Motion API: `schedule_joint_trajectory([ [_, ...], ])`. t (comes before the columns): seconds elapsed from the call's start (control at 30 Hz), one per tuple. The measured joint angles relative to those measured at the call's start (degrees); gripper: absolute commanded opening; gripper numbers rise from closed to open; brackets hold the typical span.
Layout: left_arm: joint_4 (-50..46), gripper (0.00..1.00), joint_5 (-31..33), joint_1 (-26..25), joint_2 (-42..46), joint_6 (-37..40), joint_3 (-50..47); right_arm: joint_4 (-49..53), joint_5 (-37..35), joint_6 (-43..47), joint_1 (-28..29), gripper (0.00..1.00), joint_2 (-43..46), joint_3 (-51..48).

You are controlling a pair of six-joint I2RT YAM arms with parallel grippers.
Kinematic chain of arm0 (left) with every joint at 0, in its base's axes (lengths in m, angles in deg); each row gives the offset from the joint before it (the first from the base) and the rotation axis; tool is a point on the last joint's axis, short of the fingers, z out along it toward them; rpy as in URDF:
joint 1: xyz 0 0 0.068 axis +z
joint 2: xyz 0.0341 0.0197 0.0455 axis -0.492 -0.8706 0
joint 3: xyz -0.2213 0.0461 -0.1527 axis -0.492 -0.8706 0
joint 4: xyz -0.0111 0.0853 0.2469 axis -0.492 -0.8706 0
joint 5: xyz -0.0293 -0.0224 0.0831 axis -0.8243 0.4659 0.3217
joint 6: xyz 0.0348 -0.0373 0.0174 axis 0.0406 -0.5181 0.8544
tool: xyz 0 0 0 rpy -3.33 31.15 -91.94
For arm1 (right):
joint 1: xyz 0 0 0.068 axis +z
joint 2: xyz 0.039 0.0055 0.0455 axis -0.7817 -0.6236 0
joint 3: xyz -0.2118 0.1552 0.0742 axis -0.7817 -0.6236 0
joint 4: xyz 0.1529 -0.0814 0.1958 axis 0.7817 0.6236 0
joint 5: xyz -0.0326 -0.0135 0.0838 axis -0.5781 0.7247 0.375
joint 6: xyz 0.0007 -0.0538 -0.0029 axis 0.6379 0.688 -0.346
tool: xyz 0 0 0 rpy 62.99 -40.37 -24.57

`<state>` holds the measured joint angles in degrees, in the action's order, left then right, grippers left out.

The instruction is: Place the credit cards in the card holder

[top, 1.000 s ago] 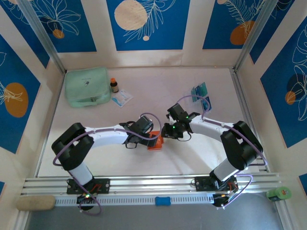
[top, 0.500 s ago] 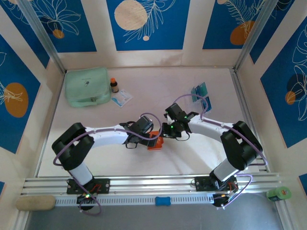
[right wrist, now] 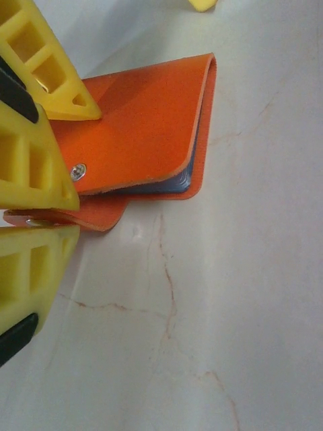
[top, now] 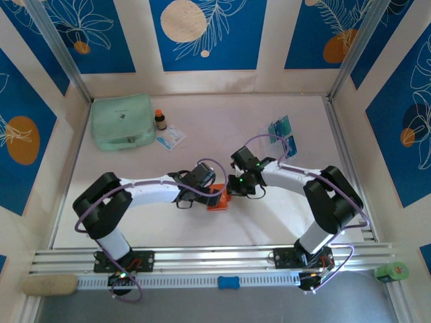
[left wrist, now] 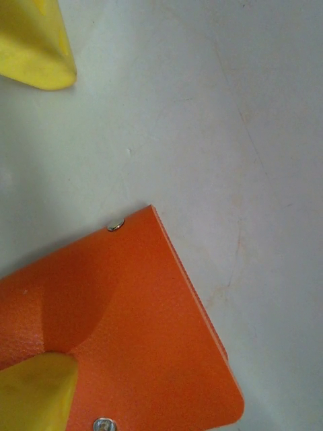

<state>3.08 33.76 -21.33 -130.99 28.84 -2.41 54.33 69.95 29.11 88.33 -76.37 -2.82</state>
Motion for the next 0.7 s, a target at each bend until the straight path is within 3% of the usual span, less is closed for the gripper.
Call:
schedule_joint_trajectory([
  [0.47, 0.00, 1.00, 0.00, 0.00, 0.00, 0.00, 0.00, 1.20, -0.20, 0.20, -0.07, 0.17, 2.25, 0.00],
  [0.7, 0.02, 1.00, 0.00, 0.00, 0.00, 0.00, 0.00, 1.18, -0.15, 0.22, -0.09, 0.01, 2.25, 0.00],
])
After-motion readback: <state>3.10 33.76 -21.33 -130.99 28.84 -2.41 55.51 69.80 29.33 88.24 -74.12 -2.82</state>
